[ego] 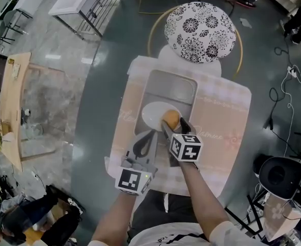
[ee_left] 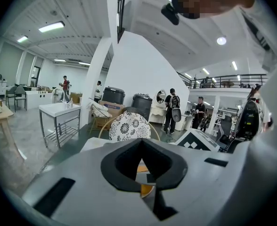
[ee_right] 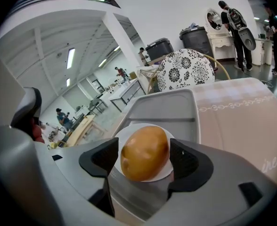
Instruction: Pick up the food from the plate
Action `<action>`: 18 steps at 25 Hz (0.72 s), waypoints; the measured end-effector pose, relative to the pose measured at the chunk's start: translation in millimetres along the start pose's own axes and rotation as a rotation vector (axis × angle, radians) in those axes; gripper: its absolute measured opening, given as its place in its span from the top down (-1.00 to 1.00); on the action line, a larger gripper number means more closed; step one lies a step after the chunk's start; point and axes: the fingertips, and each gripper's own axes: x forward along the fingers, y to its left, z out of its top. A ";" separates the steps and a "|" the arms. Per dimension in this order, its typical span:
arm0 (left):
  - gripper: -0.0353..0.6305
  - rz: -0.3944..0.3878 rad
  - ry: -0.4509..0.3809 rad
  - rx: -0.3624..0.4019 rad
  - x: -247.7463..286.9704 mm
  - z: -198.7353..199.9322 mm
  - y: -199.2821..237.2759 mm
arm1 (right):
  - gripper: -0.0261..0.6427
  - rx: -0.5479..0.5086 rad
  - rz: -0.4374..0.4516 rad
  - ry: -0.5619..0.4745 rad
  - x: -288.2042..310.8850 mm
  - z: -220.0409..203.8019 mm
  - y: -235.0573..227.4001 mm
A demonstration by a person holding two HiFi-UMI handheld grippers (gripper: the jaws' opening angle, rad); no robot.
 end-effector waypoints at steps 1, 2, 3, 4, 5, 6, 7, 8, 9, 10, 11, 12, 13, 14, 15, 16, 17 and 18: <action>0.88 0.002 0.001 -0.001 -0.4 -0.2 0.3 | 0.00 -0.009 -0.009 0.017 1.6 -2.4 -0.7; 0.88 0.004 0.001 -0.003 -0.6 -0.5 0.5 | 0.01 -0.017 -0.017 0.033 3.0 -5.0 -1.6; 0.88 0.005 0.003 -0.004 -0.5 -1.1 0.6 | 0.01 -0.022 -0.025 0.046 4.1 -7.2 -2.6; 0.88 0.006 0.005 -0.005 -0.1 -1.9 0.6 | 0.01 -0.022 -0.030 0.053 4.9 -8.6 -3.8; 0.88 0.006 0.007 -0.006 0.9 -3.0 0.7 | 0.01 -0.019 -0.034 0.054 5.1 -9.1 -4.8; 0.88 0.006 0.009 -0.006 2.2 -4.2 0.8 | 0.01 -0.016 -0.035 0.055 5.1 -9.4 -5.5; 0.88 0.006 0.012 -0.007 3.8 -5.3 1.1 | 0.01 -0.015 -0.030 0.057 5.1 -9.7 -5.6; 0.88 0.006 0.014 -0.007 5.7 -6.3 1.9 | 0.01 -0.018 -0.021 0.061 5.4 -9.9 -5.1; 0.88 0.008 0.016 -0.008 7.5 -6.9 3.0 | 0.01 -0.019 -0.011 0.066 5.7 -9.9 -4.5; 0.88 0.010 0.016 -0.009 9.2 -7.3 4.1 | 0.01 -0.018 -0.002 0.068 5.9 -9.5 -4.3; 0.88 0.011 0.016 -0.010 10.6 -7.2 4.7 | 0.01 -0.013 0.005 0.066 5.4 -8.4 -4.3; 0.88 0.011 0.016 -0.011 11.5 -6.8 4.7 | 0.01 -0.009 0.011 0.060 4.2 -6.5 -4.2; 0.88 0.010 0.015 -0.011 12.0 -6.2 4.4 | 0.01 -0.006 0.019 0.052 2.5 -4.1 -3.4; 0.88 0.010 0.016 -0.010 12.3 -5.6 3.9 | 0.01 -0.006 0.027 0.044 0.7 -1.7 -2.0; 0.88 0.010 0.016 -0.009 12.3 -4.9 3.3 | 0.01 -0.007 0.035 0.038 -1.1 0.5 -0.2; 0.88 0.010 0.017 -0.010 12.3 -4.0 2.5 | 0.01 -0.010 0.044 0.033 -3.0 2.6 1.7; 0.88 0.009 0.017 -0.012 12.2 -2.4 1.3 | 0.01 -0.011 0.052 0.027 -5.3 4.7 3.6; 0.88 0.009 0.016 -0.015 12.1 -0.1 0.0 | 0.01 -0.010 0.060 0.020 -8.1 7.0 5.4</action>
